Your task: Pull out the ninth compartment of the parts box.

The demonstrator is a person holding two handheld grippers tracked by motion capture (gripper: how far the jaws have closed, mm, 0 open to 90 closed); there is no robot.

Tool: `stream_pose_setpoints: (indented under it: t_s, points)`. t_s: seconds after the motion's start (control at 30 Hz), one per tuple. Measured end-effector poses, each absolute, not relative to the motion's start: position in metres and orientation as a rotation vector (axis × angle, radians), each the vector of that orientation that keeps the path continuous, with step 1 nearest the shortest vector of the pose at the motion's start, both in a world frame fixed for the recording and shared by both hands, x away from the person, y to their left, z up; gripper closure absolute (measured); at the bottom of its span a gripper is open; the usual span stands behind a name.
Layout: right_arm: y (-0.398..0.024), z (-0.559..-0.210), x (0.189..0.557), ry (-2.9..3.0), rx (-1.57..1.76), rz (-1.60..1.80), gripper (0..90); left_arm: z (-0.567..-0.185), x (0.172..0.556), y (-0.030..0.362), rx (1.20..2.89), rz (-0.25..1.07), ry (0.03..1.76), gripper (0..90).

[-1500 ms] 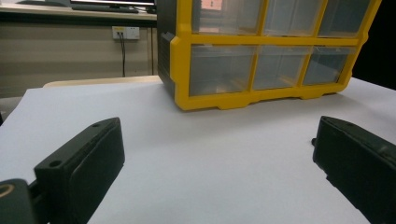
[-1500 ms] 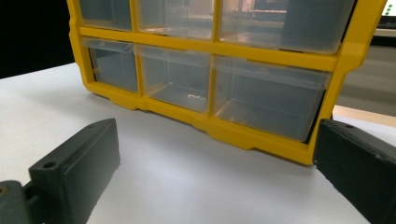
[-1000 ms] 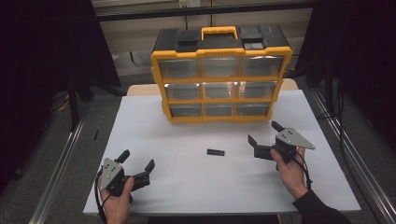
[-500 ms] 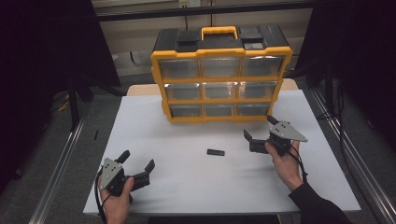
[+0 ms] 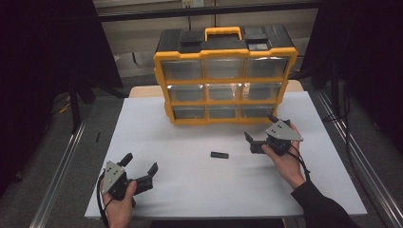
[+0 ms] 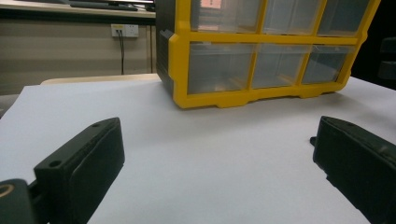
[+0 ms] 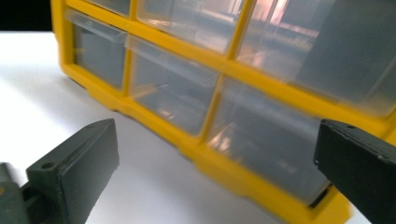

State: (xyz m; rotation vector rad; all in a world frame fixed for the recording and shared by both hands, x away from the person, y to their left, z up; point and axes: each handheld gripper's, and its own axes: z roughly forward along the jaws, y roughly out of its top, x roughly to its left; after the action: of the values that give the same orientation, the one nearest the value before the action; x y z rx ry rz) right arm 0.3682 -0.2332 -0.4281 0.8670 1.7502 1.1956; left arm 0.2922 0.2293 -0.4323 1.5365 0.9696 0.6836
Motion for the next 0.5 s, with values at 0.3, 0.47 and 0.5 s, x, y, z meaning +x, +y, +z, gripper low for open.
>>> stream_pose_setpoints:
  t_s: [0.3, 0.47, 0.5]
  points:
    - [-0.227, -0.427, 0.381, 1.774, 0.711, 1.048, 0.0, -0.432, 0.292, 0.229, 1.541, 0.685, 0.967, 2.1]
    - [-0.229, -0.428, 0.385, 1.777, 0.620, 0.921, 1.2, -0.433, 0.292, 0.229, 1.539, 0.677, 0.968, 2.1]
    - [-0.229, -0.427, 0.386, 1.779, 0.590, 0.880, 2.1, -0.432, 0.292, 0.229, 1.538, 0.675, 0.967, 2.1]
